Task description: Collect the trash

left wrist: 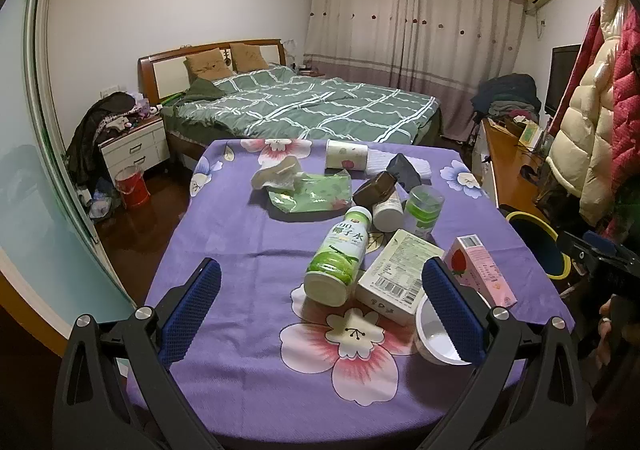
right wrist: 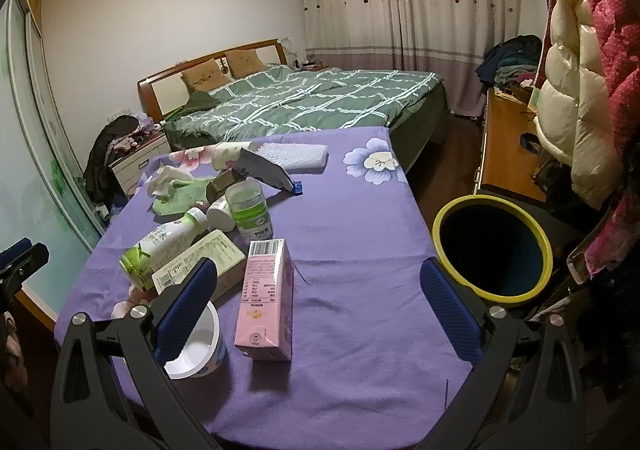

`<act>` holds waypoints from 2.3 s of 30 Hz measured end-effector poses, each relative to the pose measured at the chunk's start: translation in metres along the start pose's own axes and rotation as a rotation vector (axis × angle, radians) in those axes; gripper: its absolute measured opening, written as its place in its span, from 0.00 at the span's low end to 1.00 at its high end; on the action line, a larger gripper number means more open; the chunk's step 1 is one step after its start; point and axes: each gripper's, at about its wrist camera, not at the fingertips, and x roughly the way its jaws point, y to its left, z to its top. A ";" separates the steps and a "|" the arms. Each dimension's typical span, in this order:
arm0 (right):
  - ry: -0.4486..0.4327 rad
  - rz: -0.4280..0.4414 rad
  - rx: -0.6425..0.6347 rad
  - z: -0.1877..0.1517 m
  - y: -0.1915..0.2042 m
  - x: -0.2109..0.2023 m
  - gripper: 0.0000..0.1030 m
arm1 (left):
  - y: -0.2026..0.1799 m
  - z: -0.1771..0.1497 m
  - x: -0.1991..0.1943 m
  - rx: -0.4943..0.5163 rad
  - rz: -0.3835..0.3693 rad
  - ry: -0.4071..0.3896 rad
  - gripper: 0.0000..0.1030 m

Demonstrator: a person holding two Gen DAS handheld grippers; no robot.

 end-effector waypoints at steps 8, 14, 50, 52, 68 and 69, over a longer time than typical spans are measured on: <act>0.055 0.034 -0.050 -0.004 0.021 0.018 0.94 | 0.013 0.004 0.010 -0.019 0.012 0.013 0.96; 0.093 0.052 -0.085 -0.007 0.037 0.035 0.94 | 0.020 0.005 0.018 -0.028 0.025 0.023 0.96; 0.251 0.047 -0.015 -0.007 0.026 0.117 0.35 | 0.002 0.015 0.066 0.017 -0.035 0.080 0.96; 0.241 0.034 -0.002 -0.003 0.018 0.117 0.35 | -0.002 0.016 0.069 0.023 -0.042 0.081 0.96; 0.126 -0.306 0.211 0.043 -0.155 0.121 0.35 | -0.044 0.024 0.096 0.078 -0.094 0.112 0.96; 0.127 -0.326 0.226 0.045 -0.168 0.126 0.35 | -0.047 0.024 0.097 0.082 -0.096 0.113 0.96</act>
